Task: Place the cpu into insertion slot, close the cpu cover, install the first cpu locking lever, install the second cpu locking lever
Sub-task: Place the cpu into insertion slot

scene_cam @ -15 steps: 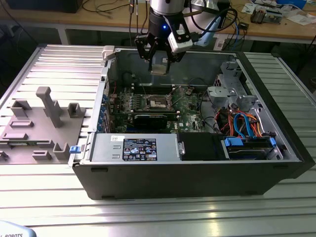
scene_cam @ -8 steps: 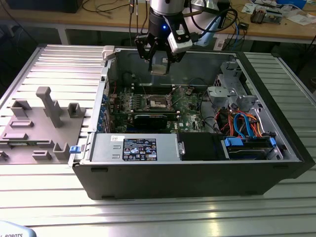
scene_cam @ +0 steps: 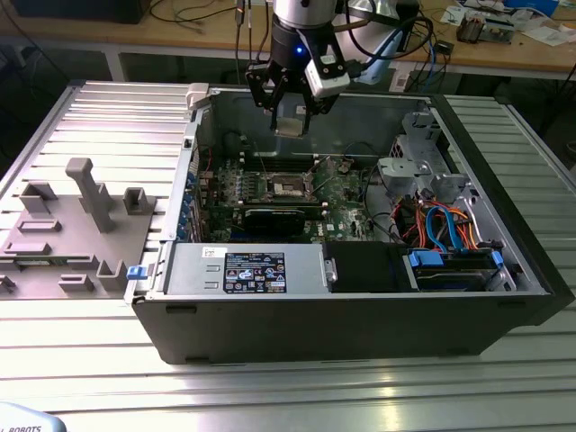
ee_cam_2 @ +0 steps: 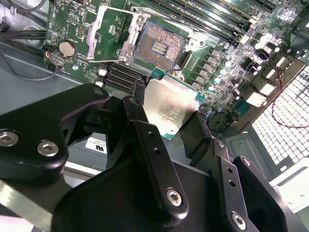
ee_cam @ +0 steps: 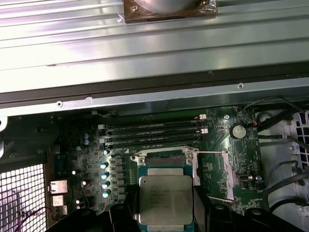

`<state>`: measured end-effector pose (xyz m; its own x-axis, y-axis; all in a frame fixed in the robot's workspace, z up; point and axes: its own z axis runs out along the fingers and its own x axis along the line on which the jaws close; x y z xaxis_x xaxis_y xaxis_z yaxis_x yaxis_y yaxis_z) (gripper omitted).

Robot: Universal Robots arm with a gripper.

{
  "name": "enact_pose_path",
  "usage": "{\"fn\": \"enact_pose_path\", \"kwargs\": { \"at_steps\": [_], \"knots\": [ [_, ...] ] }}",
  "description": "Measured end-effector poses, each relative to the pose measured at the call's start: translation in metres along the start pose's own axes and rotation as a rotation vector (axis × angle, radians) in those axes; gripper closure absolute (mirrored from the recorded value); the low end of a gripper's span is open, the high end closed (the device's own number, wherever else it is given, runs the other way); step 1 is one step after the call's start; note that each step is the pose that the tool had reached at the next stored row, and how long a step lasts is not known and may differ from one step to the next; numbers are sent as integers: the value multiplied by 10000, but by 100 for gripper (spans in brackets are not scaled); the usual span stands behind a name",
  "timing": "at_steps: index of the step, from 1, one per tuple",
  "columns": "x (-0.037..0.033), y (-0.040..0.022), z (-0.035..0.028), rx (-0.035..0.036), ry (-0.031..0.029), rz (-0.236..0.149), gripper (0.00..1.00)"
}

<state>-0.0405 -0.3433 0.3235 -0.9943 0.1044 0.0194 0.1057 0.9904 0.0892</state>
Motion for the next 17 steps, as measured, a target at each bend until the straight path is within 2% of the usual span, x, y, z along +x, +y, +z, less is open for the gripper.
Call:
{"fn": "enact_pose_path", "kwargs": {
  "at_steps": [17],
  "knots": [
    [1,-3,17,-5,-20,225,45]
  ]
}}
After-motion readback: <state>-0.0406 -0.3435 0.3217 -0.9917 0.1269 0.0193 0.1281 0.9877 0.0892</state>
